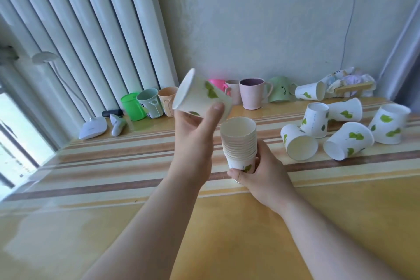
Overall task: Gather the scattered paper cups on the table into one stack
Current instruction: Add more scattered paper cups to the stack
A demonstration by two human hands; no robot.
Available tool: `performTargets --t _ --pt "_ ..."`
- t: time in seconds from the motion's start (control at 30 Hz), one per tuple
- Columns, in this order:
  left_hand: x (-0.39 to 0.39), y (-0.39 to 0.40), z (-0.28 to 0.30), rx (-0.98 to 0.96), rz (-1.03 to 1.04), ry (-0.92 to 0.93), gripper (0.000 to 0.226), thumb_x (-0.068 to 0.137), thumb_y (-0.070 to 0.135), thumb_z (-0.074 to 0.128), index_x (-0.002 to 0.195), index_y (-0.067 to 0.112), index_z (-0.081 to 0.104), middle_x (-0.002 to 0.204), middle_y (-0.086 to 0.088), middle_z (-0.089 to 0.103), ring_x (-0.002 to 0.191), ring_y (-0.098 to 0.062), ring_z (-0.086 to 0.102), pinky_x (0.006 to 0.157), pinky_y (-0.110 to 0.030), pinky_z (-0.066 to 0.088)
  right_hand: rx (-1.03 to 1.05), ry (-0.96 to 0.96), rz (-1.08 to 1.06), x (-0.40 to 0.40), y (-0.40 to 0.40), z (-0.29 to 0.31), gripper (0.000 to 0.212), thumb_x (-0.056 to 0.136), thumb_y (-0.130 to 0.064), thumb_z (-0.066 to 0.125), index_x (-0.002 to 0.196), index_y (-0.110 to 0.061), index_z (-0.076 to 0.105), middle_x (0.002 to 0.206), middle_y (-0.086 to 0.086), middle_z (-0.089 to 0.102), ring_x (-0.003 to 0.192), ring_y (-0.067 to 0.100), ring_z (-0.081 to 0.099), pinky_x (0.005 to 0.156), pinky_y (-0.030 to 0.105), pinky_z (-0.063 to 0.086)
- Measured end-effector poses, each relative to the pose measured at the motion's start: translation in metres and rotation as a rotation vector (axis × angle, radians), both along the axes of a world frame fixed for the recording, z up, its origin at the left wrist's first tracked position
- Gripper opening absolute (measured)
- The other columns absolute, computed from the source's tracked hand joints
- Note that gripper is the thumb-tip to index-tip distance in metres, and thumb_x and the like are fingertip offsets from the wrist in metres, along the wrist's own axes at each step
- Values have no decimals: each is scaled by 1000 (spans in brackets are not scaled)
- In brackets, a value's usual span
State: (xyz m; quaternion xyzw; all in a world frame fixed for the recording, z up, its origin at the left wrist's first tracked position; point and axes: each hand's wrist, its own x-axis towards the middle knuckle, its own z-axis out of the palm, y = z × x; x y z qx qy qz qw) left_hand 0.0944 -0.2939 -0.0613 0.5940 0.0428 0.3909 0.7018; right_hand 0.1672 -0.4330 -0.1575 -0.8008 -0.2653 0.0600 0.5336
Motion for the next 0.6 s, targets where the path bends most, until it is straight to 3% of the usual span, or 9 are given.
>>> performTargets --t 0.1,0.17,0.33,0.4,0.6 --pt "4 -7 -10 173 14 216 51 82 30 86 127 15 67 117 -4 81 113 -21 77 100 -46 63 5 14 -3 0 0 0 67 76 -44 91 132 -49 53 110 -23 74 98 -3 68 88 35 59" --pt "6 -9 -23 189 35 314 57 76 37 88 125 18 69 117 -5 80 114 -24 75 102 -51 61 1 26 0 0 0 1 65 76 -44 90 130 -51 53 110 -23 75 99 -3 68 89 38 61" --pt "7 -18 -35 77 -64 300 51 86 30 86 129 13 64 119 -13 78 101 -17 79 74 -26 63 -18 17 -11 1 2 1 65 77 -45 90 130 -50 52 109 -24 74 100 -3 69 86 41 63" --pt "6 -22 -37 20 -112 278 51 93 27 84 135 10 60 124 -17 75 99 -14 79 71 -23 63 -19 28 -15 0 2 2 65 75 -49 90 128 -51 52 109 -24 75 99 -2 70 85 41 63" --pt "4 -16 -56 99 -132 288 59 93 41 75 147 28 56 132 2 77 122 -17 75 98 -44 63 1 51 -20 -1 3 4 68 72 -56 88 130 -51 52 109 -23 76 98 1 72 85 40 63"
